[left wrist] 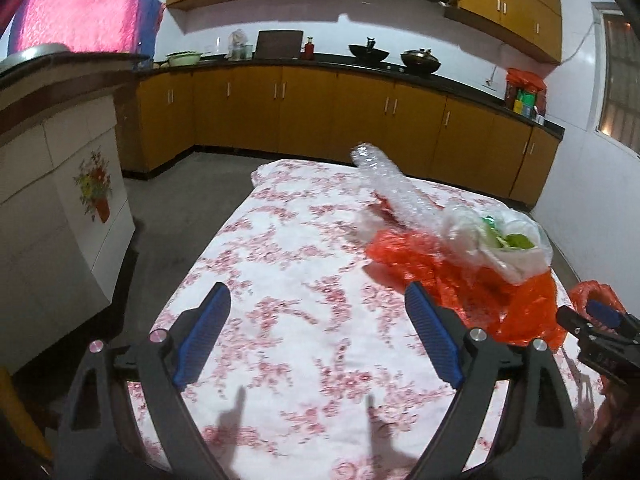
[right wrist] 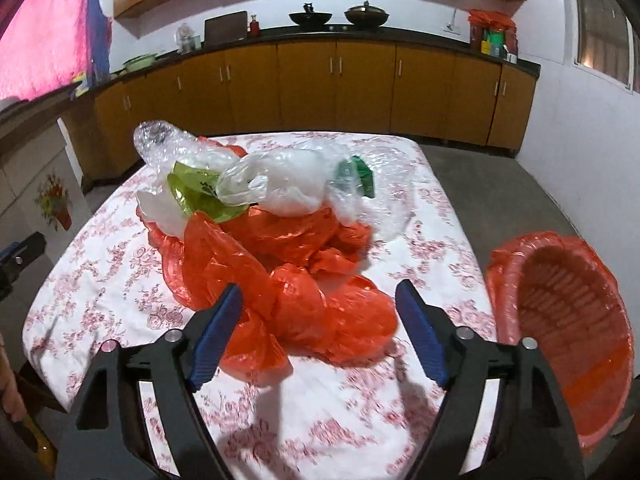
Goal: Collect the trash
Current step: 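Move both tools back over the pile of bags on the table, then grasp the orange bag with the right tool while the left tool grasps a clear bag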
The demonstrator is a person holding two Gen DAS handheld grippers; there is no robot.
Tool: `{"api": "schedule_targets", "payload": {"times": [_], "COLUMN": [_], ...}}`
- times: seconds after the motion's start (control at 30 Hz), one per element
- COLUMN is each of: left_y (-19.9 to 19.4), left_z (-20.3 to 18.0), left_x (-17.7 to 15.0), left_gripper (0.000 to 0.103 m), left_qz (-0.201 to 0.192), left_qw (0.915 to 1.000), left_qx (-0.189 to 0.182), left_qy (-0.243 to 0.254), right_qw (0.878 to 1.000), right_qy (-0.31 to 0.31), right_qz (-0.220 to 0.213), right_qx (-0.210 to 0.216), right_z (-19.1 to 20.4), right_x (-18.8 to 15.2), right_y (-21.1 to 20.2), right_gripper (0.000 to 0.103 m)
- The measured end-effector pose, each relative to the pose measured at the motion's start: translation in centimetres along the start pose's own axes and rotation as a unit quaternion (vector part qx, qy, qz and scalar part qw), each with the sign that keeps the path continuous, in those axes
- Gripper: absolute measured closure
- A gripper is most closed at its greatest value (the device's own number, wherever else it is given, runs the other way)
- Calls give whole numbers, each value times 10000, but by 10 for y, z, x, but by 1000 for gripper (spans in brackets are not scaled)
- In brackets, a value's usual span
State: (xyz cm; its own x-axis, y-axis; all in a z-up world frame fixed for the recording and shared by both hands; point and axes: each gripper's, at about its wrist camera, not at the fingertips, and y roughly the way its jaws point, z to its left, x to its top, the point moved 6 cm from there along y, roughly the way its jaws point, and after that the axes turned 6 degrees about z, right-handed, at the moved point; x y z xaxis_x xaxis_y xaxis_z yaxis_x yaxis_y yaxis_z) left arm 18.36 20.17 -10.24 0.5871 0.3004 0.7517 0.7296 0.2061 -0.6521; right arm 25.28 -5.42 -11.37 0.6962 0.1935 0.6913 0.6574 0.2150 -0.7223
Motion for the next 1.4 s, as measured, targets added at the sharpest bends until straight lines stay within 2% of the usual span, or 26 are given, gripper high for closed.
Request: {"api": "schedule_targets", "payload": {"times": [0.2, 0.37, 0.53, 0.63, 0.8, 1.07, 1.27, 1.4], "left_y": [8, 11, 11, 11, 10, 18, 40, 62], "left_z": [10, 8, -3, -11, -28, -56, -83, -97], "left_x": [-5, -9, -8, -7, -5, 8, 42, 61], "left_gripper": [16, 16, 16, 16, 16, 16, 17, 27], "left_qz": [174, 243, 255, 253, 254, 320, 279, 377], "left_qw": [9996, 9994, 9993, 9993, 9988, 9968, 9949, 9935], "left_qx": [-63, -130, -219, -278, -410, -735, -959, -1071], "left_qy": [-191, -201, -147, -86, 17, 74, 128, 123], "right_qw": [9993, 9978, 9970, 9971, 9973, 9984, 9977, 9972], "right_qy": [-239, -331, -378, -311, -247, 20, 356, 479], "right_qz": [294, 569, 640, 622, 586, 548, 556, 545], "right_qx": [-51, 124, 207, 305, 367, 161, -118, -186], "right_z": [5, 9, 9, 5, -4, -35, -68, -80], "right_x": [-5, -12, -18, -18, -20, -32, -38, -39], "right_y": [24, 37, 41, 37, 29, 15, 7, 4], "right_gripper": [22, 22, 48, 58, 67, 68, 68, 68]}}
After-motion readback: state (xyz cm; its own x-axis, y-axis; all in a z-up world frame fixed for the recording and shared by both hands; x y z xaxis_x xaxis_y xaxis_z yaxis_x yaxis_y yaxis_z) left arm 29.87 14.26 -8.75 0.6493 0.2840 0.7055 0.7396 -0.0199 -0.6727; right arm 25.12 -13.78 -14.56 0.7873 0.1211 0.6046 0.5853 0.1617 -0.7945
